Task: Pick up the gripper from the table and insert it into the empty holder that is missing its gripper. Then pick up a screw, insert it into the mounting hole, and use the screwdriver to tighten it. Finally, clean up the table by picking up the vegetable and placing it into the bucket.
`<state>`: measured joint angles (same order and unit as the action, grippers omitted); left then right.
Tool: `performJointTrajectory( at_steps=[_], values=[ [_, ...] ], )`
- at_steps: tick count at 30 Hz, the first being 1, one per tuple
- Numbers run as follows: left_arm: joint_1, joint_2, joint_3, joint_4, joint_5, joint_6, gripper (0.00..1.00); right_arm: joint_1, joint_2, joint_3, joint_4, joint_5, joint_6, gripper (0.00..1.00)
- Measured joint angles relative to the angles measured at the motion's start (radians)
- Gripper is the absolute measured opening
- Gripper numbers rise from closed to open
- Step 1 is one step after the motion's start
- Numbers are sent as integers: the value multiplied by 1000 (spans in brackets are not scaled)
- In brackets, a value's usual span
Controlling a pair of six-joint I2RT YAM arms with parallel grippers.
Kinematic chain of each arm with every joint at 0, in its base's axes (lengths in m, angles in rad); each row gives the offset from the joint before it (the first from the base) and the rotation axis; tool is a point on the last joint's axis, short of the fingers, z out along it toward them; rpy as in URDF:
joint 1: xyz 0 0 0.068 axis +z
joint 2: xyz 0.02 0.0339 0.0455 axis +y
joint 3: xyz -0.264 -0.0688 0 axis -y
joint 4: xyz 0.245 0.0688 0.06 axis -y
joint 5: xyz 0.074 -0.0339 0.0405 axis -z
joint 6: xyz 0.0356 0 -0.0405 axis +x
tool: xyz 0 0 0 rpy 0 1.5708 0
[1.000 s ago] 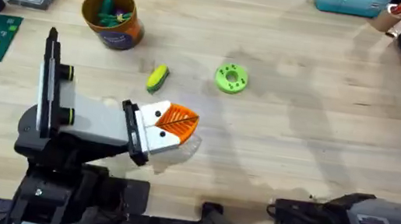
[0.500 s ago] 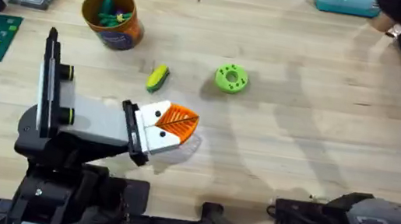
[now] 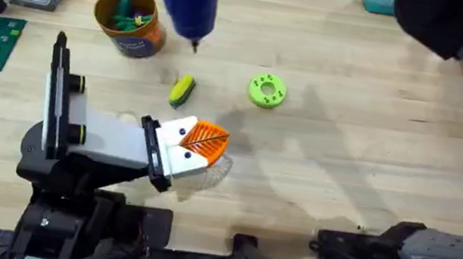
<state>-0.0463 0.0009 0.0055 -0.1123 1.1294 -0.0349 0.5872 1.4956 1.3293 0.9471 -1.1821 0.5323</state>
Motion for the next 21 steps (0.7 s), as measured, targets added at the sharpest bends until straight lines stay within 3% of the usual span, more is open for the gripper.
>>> performJointTrajectory(
  at_steps=[21],
  values=[
    [0,0,0,0,0,0,4,84,0,0,14,-43,-15,27]
  ],
)
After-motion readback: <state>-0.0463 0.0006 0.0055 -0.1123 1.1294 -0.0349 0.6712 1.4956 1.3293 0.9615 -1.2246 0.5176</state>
